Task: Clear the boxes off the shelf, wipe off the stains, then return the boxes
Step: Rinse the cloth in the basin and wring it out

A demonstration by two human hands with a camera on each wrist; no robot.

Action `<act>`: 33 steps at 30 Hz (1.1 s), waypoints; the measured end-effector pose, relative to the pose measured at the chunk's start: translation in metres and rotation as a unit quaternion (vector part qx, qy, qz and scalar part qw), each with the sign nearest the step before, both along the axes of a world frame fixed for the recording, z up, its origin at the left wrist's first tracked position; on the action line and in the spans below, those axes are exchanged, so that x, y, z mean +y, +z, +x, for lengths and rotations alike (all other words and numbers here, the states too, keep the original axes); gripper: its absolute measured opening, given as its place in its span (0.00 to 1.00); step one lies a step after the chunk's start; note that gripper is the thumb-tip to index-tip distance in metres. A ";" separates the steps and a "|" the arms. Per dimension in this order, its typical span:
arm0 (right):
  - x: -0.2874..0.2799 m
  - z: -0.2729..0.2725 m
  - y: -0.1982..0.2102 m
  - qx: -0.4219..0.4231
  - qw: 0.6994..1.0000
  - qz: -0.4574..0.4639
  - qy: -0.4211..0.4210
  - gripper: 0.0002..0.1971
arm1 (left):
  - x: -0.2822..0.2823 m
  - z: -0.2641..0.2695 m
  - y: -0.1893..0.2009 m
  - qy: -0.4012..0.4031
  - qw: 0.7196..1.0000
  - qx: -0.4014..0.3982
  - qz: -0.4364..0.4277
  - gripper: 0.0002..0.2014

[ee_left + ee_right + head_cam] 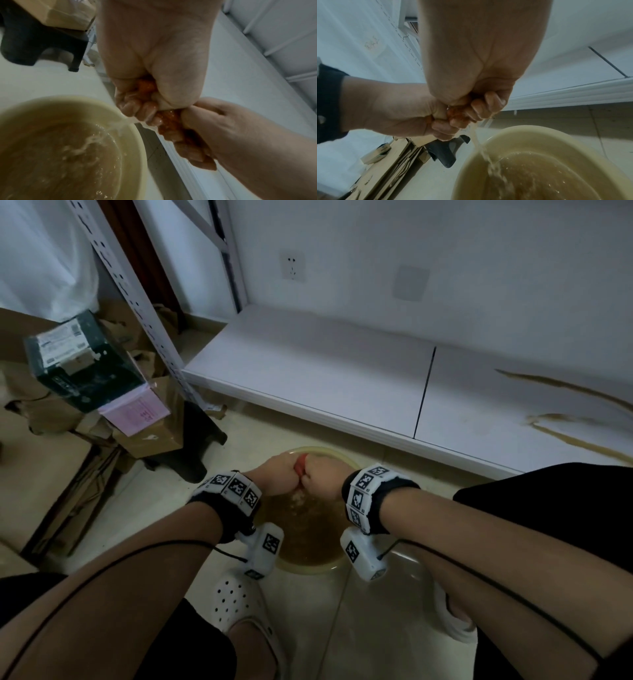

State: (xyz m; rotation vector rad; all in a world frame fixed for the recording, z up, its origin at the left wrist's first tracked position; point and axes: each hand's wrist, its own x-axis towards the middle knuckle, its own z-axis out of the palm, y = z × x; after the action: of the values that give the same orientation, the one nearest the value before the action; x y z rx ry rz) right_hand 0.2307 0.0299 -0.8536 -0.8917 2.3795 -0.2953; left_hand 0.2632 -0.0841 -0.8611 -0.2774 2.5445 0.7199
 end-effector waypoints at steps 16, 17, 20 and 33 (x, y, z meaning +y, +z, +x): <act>0.008 -0.024 0.000 -0.251 0.941 -0.115 -0.193 0.11 | 0.012 -0.001 0.002 -0.077 0.990 0.118 0.016 0.38; 0.009 -0.023 0.000 -0.248 0.941 -0.120 -0.196 0.13 | 0.014 0.000 0.002 -0.105 0.986 0.132 0.011 0.39; 0.008 -0.016 0.004 -0.245 0.951 -0.094 -0.162 0.16 | 0.014 0.004 -0.002 -0.117 0.981 0.156 -0.017 0.32; 0.010 -0.002 0.011 0.033 0.996 -0.029 -0.082 0.14 | 0.013 0.002 0.007 -0.056 0.985 0.149 -0.066 0.10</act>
State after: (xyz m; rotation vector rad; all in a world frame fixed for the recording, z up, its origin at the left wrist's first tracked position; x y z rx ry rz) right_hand 0.2288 0.0400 -0.8425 -0.7429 2.5232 -0.4063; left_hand 0.2653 -0.0709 -0.8543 -0.0733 2.8712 0.5870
